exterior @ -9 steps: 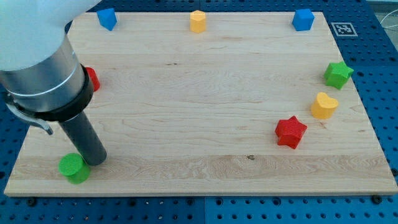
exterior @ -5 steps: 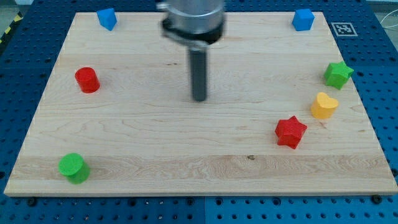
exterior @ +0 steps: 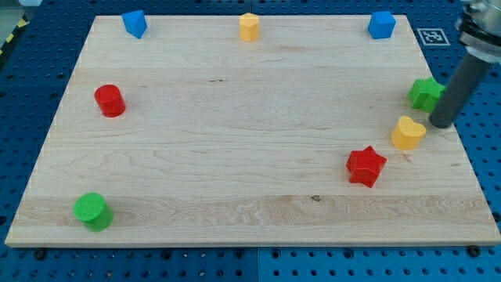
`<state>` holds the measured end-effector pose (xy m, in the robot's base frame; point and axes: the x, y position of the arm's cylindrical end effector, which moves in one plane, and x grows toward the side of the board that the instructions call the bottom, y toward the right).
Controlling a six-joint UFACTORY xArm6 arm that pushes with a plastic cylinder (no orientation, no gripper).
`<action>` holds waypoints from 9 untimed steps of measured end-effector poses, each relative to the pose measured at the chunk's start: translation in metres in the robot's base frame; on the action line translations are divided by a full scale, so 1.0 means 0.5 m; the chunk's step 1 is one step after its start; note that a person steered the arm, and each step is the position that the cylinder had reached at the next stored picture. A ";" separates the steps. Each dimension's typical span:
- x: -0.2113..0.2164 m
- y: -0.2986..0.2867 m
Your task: Slide yellow heart to the bottom center
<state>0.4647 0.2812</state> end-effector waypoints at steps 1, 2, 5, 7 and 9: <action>0.024 -0.016; 0.006 -0.073; 0.058 -0.136; 0.100 -0.207; 0.101 -0.340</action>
<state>0.5150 0.1114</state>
